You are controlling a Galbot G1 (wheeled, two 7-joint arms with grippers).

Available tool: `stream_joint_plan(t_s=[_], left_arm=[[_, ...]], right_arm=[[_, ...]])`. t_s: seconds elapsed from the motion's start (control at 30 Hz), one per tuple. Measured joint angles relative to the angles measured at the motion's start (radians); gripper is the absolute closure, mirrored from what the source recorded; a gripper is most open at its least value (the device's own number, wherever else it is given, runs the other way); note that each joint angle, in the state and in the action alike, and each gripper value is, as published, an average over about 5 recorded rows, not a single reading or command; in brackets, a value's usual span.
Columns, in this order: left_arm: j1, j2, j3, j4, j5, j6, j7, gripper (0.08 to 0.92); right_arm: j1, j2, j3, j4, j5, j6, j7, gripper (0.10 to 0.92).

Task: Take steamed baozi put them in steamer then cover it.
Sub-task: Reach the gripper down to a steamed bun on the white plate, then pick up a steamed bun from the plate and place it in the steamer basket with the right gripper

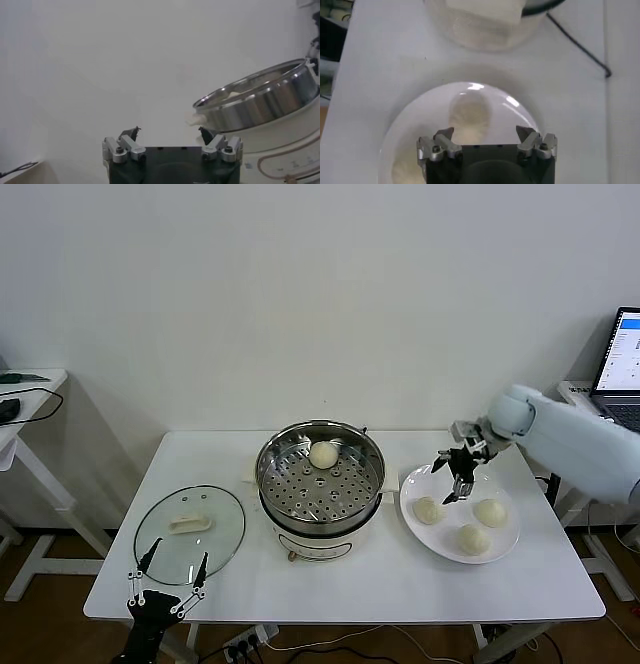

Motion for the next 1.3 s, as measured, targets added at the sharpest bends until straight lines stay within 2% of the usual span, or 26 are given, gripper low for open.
stream_joint_plan(t_s=[0.57,0.93,1.3], left_arm=[[0.007,-0.003,-0.016,-0.002,-0.001,-0.004,-0.001,0.177],[0.006,-0.004,-0.017,0.001,-0.002,-0.005,-0.002,0.177],[-0.003,0.003,-0.008,-0.002,-0.003,-0.003,-0.004,0.177]], right_arm=[[-0.101,0.077,0.056,-0.087,-0.044,-0.011,0.022,0.206],[-0.107,0.081,0.064,-0.090,-0.059,-0.013,0.027,0.325],[0.018,0.079,0.014,-0.027,-0.049,-0.015,-0.021,0.347]])
